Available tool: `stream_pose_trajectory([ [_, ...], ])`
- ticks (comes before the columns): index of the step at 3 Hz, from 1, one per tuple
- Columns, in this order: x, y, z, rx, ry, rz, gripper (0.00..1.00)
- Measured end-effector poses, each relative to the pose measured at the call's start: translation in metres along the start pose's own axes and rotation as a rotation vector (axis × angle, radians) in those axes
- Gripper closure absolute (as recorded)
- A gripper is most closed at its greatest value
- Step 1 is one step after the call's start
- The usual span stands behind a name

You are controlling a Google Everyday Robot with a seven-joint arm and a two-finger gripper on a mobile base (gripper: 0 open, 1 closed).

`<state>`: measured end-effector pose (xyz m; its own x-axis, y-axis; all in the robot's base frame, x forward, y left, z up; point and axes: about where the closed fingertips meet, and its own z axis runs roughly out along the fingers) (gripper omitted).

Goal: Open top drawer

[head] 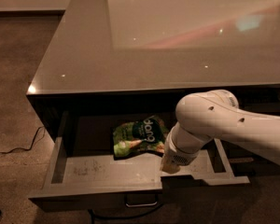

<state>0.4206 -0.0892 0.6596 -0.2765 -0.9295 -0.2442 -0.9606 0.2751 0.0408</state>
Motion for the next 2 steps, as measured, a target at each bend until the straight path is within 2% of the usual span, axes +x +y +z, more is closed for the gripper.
stream_pose_trajectory([
  [1,-0.003,0.007,0.01,-0.035,0.005,-0.012,1.0],
  [2,-0.006,0.018,0.016,-0.096,0.015,-0.048,1.0],
])
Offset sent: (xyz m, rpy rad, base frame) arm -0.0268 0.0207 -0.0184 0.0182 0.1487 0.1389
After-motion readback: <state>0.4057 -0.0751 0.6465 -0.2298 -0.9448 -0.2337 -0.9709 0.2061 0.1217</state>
